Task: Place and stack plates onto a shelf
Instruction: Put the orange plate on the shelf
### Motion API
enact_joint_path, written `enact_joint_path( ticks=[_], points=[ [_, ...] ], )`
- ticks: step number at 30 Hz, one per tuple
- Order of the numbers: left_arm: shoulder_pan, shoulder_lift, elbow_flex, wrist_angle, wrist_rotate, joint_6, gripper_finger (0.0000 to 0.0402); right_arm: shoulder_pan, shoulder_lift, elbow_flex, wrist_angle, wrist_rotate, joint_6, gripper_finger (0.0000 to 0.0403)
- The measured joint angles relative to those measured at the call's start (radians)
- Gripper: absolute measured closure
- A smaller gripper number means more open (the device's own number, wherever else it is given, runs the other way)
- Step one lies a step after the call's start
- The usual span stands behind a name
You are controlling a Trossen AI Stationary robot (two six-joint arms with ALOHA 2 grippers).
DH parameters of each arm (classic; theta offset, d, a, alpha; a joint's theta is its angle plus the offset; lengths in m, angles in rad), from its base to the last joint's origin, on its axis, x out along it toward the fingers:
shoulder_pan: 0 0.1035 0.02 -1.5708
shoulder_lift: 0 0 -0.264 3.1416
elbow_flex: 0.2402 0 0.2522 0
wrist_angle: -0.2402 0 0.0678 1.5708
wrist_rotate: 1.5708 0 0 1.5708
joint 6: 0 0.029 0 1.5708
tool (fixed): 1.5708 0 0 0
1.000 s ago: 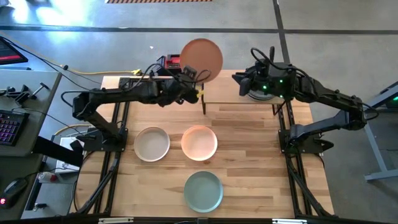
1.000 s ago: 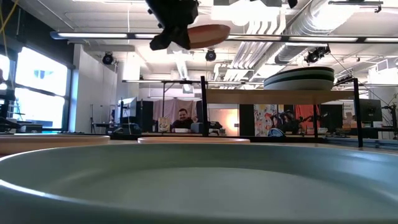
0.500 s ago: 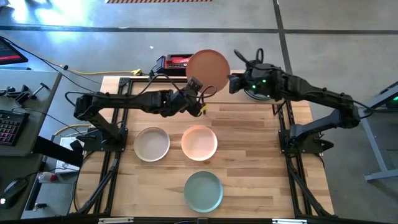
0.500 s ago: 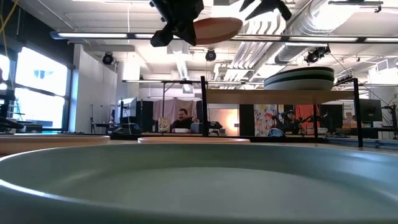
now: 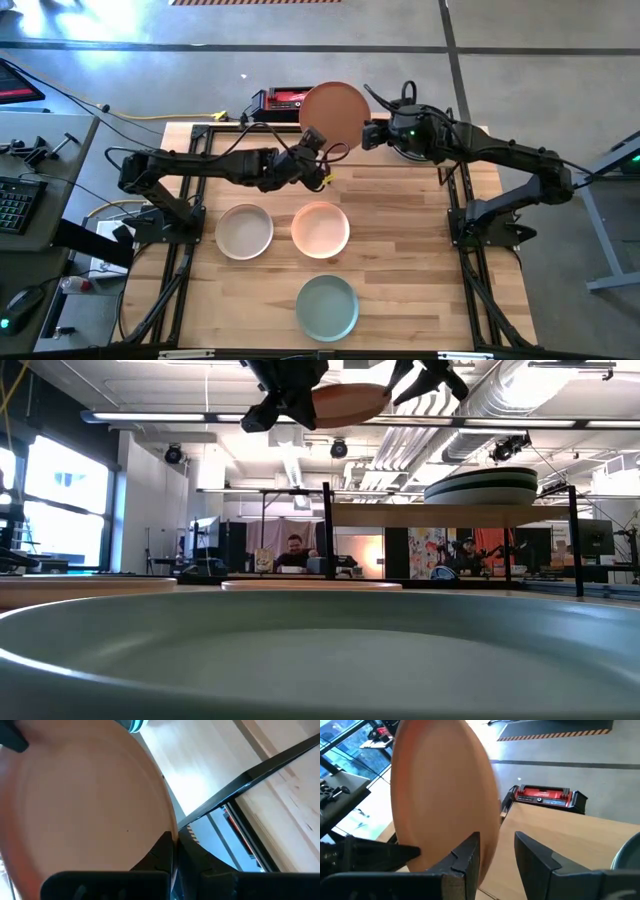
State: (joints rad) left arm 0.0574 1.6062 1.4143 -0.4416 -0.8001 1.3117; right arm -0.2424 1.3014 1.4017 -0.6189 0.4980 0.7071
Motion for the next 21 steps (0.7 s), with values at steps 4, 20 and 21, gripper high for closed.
enact_joint_path(
  ticks=[4, 20, 21],
  points=[
    [0.000, 0.000, 0.000, 0.000, -0.001, 0.001, 0.0401, -0.004, 0.002, 0.000, -0.002, 0.007, 0.011, 0.0293],
    [0.000, 0.000, 0.000, 0.031, 0.044, -0.027, 0.0390, -0.006, 0.011, 0.000, 0.004, -0.002, 0.003, 0.0393],
    [0.000, 0.000, 0.000, 0.031, 0.044, -0.043, 0.0387, -0.006, 0.011, 0.000, 0.005, -0.004, 0.000, 0.0395]
  ],
)
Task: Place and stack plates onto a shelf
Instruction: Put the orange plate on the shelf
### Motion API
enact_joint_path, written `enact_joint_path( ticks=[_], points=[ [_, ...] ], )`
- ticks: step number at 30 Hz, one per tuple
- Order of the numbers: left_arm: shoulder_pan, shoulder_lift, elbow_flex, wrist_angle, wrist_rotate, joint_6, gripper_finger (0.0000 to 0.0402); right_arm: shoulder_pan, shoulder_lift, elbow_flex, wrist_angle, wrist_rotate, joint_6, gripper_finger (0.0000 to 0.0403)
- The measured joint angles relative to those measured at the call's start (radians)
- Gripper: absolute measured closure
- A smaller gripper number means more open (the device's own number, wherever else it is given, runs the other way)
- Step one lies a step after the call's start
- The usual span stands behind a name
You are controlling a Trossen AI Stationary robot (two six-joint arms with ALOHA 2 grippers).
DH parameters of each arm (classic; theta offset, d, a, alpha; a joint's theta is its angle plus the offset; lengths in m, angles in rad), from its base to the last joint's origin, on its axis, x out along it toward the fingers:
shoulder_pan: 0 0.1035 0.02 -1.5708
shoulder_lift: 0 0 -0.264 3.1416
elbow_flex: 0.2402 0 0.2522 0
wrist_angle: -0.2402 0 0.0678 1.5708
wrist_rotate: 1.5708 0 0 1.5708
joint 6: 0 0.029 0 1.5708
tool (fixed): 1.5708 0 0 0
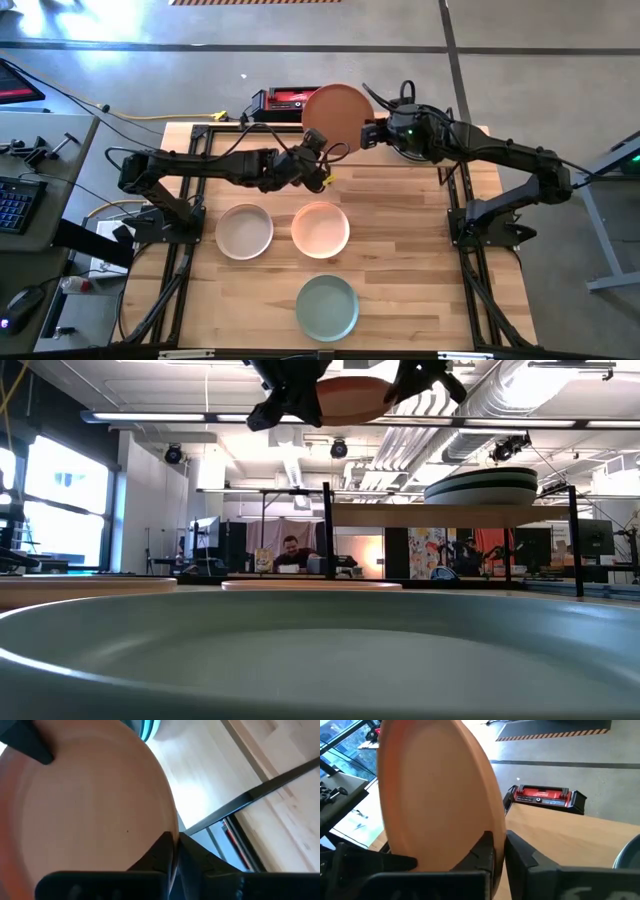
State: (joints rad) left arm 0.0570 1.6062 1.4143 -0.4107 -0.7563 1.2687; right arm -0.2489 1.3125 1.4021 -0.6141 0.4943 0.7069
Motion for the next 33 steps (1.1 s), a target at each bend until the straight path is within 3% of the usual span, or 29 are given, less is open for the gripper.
enact_joint_path(
  ticks=[19, 33],
  points=[
    [0.005, 0.000, 0.000, -0.024, -0.008, -0.285, 0.0379, -0.013, 0.000, 0.000, -0.003, 0.000, 0.048, 0.0401],
    [0.014, 0.000, -0.001, -0.009, -0.008, -0.283, 0.0379, -0.019, 0.000, 0.000, -0.002, 0.003, 0.078, 0.0402]
  ],
)
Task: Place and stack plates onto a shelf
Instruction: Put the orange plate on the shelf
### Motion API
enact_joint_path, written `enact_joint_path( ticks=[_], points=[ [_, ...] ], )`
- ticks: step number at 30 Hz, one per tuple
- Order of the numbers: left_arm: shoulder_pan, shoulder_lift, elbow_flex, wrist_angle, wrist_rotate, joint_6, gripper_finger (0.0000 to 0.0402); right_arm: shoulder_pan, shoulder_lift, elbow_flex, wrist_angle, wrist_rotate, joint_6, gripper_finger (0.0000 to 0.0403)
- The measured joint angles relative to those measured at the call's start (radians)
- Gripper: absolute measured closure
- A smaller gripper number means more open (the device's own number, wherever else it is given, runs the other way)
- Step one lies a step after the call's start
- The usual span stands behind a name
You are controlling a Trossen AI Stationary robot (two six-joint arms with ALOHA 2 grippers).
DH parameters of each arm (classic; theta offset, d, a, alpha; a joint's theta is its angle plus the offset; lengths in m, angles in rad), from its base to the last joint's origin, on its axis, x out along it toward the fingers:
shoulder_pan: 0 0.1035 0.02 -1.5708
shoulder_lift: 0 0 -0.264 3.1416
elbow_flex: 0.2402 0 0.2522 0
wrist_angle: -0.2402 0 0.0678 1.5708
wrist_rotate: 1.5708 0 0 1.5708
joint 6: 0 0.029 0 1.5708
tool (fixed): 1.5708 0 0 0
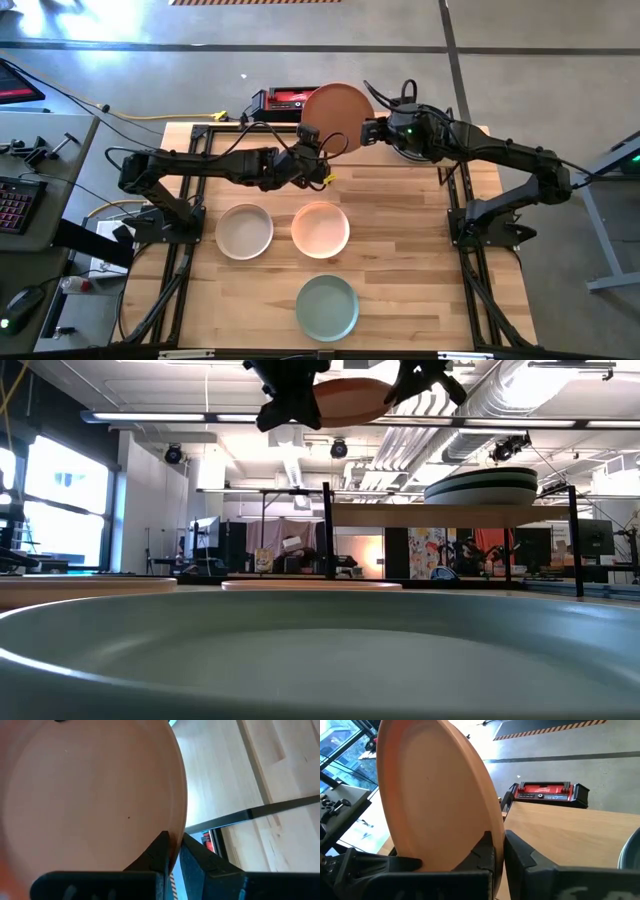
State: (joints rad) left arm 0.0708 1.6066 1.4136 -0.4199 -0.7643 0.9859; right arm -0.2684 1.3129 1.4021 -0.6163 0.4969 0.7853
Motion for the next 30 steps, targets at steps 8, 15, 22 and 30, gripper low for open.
enact_joint_path(
  ticks=[8, 15, 22, 30],
  points=[
    [0.006, 0.000, 0.000, -0.007, -0.006, -0.056, 0.0329, 0.000, 0.000, 0.000, -0.008, 0.008, 0.019, 0.0402],
    [-0.010, 0.000, 0.000, -0.011, -0.088, -0.147, 0.0269, -0.001, -0.001, 0.000, -0.004, 0.022, 0.022, 0.0402],
    [-0.052, -0.003, -0.001, -0.014, -0.339, -0.132, 0.0264, -0.055, -0.037, 0.000, -0.040, 0.029, 0.018, 0.0403],
    [-0.079, -0.004, -0.001, -0.029, -0.483, -0.140, 0.0266, -0.159, -0.082, 0.000, -0.066, -0.093, -0.031, 0.0403]
  ],
)
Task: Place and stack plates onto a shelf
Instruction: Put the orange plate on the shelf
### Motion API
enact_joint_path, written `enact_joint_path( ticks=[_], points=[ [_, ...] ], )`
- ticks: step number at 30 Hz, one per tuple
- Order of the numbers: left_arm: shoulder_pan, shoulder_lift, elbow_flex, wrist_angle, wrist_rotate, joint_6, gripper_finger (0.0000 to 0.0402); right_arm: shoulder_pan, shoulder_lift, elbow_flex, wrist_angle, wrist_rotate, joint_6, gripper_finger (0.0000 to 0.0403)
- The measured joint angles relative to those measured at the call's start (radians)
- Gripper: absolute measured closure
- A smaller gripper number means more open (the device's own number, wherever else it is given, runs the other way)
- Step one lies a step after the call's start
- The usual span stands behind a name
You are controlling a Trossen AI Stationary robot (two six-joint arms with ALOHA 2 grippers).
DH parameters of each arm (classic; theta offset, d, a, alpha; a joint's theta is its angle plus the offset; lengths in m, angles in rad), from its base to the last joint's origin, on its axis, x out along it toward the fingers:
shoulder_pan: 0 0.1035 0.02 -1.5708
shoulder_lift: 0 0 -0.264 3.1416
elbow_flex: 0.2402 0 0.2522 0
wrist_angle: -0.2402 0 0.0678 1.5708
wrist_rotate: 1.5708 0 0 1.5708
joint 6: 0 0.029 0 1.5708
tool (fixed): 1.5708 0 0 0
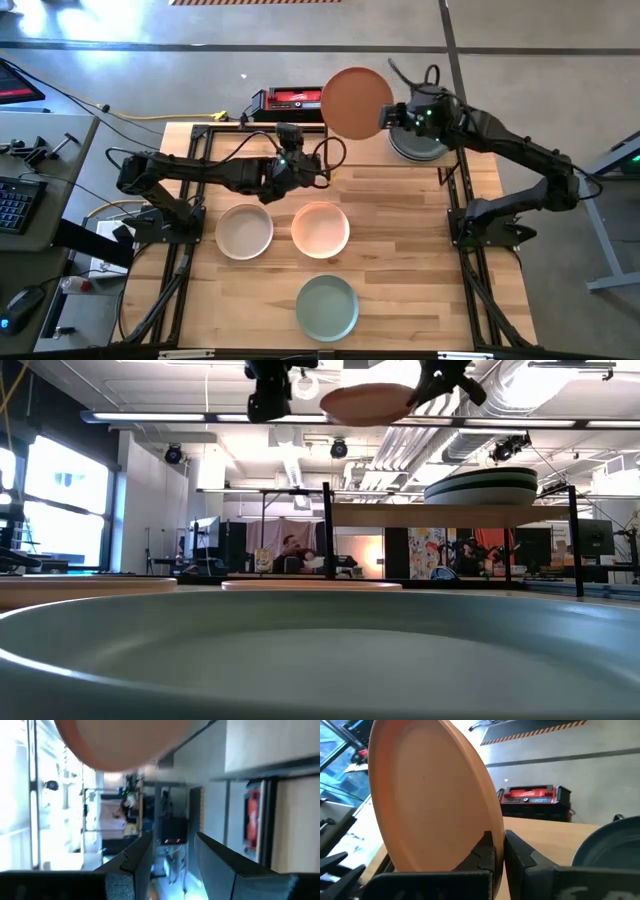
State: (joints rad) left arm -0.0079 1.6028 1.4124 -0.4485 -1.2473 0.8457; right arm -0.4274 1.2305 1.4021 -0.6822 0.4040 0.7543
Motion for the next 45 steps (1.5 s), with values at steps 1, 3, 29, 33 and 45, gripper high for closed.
enact_joint_path(
  ticks=[1, 3, 29, 33, 45],
  points=[
    [0.000, 0.000, 0.000, -0.010, -0.020, -0.003, 0.0266, -0.017, -0.003, 0.000, -0.005, -0.026, -0.003, 0.0403],
    [0.000, -0.007, 0.000, -0.035, -0.052, -0.019, 0.0266, -0.055, -0.006, 0.000, -0.023, -0.076, -0.004, 0.0403],
    [0.096, -0.201, 0.001, -0.528, 0.255, -0.722, 0.0267, -0.203, 0.004, -0.264, 0.084, -0.437, 0.014, 0.0403],
    [0.095, -0.201, 0.001, -0.533, 0.257, -0.723, 0.0267, -0.228, 0.004, -0.284, 0.081, -0.476, 0.032, 0.0403],
    [0.095, -0.201, 0.001, -0.532, 0.279, -0.723, 0.0267, -0.302, 0.008, -0.287, 0.073, -0.503, 0.057, 0.0403]
  ],
)
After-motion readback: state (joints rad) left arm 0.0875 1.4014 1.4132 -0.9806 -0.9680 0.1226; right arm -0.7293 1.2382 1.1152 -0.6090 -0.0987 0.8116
